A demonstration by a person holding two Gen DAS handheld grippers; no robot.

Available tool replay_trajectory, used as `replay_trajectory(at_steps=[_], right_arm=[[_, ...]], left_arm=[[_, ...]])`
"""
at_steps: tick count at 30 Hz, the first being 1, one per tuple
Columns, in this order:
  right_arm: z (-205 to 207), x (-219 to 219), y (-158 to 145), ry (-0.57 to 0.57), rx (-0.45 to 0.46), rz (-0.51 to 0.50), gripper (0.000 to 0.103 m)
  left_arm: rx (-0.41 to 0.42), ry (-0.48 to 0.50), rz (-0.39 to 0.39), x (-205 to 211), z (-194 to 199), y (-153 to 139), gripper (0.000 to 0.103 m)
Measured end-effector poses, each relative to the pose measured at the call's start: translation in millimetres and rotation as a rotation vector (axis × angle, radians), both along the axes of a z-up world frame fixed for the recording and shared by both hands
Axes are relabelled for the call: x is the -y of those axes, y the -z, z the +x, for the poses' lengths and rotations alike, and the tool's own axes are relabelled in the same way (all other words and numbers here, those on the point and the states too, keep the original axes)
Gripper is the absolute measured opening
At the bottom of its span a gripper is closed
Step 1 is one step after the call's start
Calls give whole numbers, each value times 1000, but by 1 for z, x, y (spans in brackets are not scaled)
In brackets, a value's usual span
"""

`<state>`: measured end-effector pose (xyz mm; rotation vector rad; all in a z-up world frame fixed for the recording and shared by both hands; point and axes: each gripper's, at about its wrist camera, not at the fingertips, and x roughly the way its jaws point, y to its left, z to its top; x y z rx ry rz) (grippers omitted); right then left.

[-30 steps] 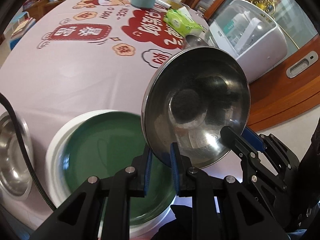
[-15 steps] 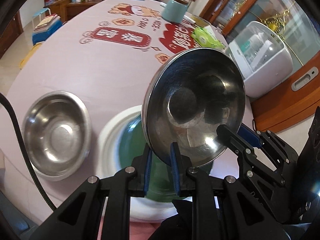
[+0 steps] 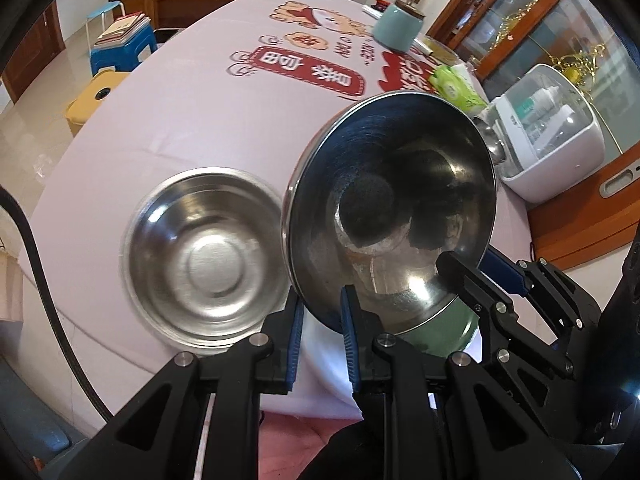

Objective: Organize plates and bowls

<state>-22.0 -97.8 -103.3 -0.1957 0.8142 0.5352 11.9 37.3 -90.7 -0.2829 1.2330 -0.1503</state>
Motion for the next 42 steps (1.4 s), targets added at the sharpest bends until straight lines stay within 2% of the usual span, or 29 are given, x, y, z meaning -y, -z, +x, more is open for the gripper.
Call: replay_trajectory(at_steps=[16, 29, 42], right_arm=[[-4, -67, 15, -33, -51, -20, 25], [-8, -85, 27, 38, -86, -35, 25], [-11, -89, 27, 138, -78, -35, 27]], left_arm=[[-91, -17, -2, -61, -3, 21, 17], [-136, 42, 10, -81, 7, 34, 21], [-78, 150, 6, -76, 24, 25, 22]])
